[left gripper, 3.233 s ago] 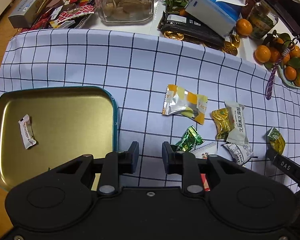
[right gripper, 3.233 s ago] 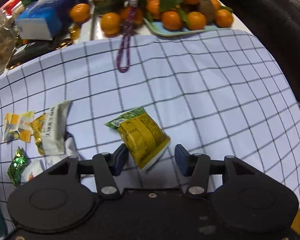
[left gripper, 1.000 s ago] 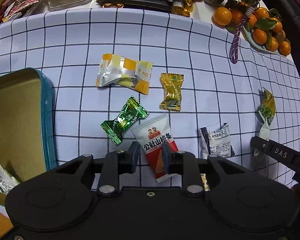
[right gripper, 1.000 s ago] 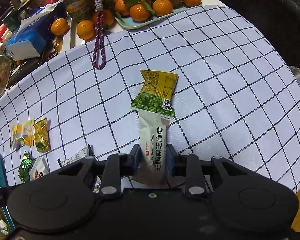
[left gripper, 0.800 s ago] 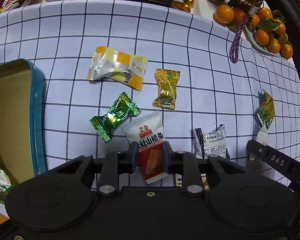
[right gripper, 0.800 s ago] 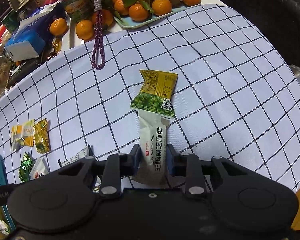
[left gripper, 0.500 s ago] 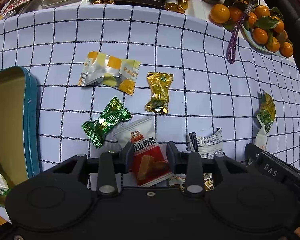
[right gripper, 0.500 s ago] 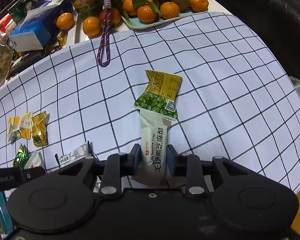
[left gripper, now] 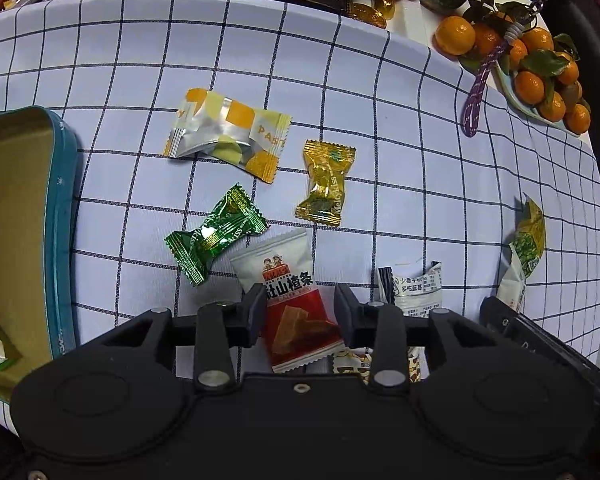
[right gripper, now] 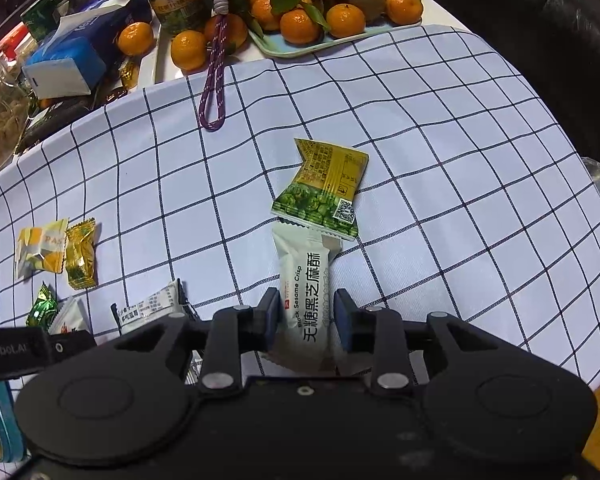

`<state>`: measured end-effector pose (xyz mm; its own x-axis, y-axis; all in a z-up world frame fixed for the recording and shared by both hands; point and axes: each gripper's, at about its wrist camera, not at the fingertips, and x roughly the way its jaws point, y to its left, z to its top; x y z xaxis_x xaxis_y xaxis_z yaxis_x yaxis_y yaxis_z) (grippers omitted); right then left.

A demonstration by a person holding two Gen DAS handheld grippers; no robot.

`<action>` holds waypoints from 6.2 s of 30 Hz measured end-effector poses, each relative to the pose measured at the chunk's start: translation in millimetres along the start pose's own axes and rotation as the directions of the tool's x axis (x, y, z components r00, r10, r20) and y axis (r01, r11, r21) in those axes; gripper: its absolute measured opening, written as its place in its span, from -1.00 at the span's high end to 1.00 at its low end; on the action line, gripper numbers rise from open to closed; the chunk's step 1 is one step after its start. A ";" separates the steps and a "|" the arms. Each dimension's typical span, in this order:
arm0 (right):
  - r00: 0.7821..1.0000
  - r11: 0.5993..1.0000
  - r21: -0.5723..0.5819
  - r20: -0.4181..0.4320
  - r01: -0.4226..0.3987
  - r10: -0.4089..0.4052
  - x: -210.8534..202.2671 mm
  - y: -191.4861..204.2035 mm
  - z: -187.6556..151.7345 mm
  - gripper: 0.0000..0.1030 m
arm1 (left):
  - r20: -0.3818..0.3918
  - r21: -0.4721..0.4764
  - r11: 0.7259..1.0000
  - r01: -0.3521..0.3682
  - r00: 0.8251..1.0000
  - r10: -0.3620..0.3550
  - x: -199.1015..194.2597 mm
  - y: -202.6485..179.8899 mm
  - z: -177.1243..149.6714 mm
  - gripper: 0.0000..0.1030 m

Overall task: Organize snacks
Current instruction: 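Close the left gripper on the red-and-white hawthorn strip packet, then lift the red packet with the left gripper while the right gripper holds the sesame bar, then carry both packets over the gold tray and open both grippers to release them, then move both open tools back over the remaining snacks on the cloth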

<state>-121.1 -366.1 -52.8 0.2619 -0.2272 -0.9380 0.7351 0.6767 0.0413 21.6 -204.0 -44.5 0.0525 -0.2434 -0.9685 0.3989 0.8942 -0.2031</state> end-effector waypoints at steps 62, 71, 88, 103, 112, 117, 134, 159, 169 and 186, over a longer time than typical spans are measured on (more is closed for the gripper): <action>0.987 0.974 0.168 -0.036 -0.151 0.159 -22.6 -45.1 13.0 0.34 | 0.058 0.156 0.982 -0.106 0.993 0.098 8.0 -28.4 -10.7 0.16; 0.974 0.950 0.267 -0.109 -0.162 0.197 -5.2 -45.1 7.8 0.23 | 0.109 0.191 0.976 -0.105 0.990 0.085 -6.9 -30.0 -15.8 0.16; 0.997 0.995 -0.056 -0.018 0.080 -0.081 -2.8 7.4 -1.9 0.58 | 0.182 0.146 0.981 -0.131 0.978 0.103 -37.9 -2.9 -16.2 0.16; 0.991 1.000 -0.001 0.135 -0.026 0.026 -60.3 40.5 6.8 0.58 | 0.277 0.026 0.980 -0.196 0.944 0.181 -78.4 72.9 -13.5 0.16; 0.963 0.971 -0.120 0.154 -0.205 0.223 -87.4 117.2 -14.8 0.57 | 0.291 -0.132 0.960 -0.248 0.916 0.276 -99.9 147.4 -14.6 0.16; 0.937 0.936 -0.184 0.127 -0.301 0.326 -99.1 161.5 -27.2 0.57 | 0.274 -0.227 0.941 -0.252 0.911 0.310 -109.5 188.4 -17.0 0.16; 0.889 0.843 -0.320 0.004 -0.433 0.458 -104.9 249.6 -69.9 0.56 | 0.154 -0.454 0.834 -0.312 0.895 0.419 -116.8 298.2 -36.3 0.15; 0.868 0.810 -0.335 -0.051 -0.481 0.494 -94.1 284.1 -79.7 0.50 | 0.154 -0.443 0.850 -0.285 0.910 0.385 -113.1 311.6 -44.8 0.07; 0.881 0.827 -0.321 -0.054 -0.461 0.470 -91.7 284.4 -79.0 0.26 | 0.140 -0.415 0.861 -0.293 0.915 0.379 -108.3 302.8 -42.3 0.07; 0.912 0.840 -0.364 -0.084 -0.403 0.402 -83.4 285.5 -84.8 0.06 | 0.126 -0.371 0.871 -0.322 0.912 0.391 -103.5 288.4 -39.5 0.07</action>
<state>13.9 -94.5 8.1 0.4818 0.1233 -0.8676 0.2840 0.9146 0.2877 95.0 93.9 -8.6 0.3197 0.0805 -0.9441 -0.0089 0.9966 0.0820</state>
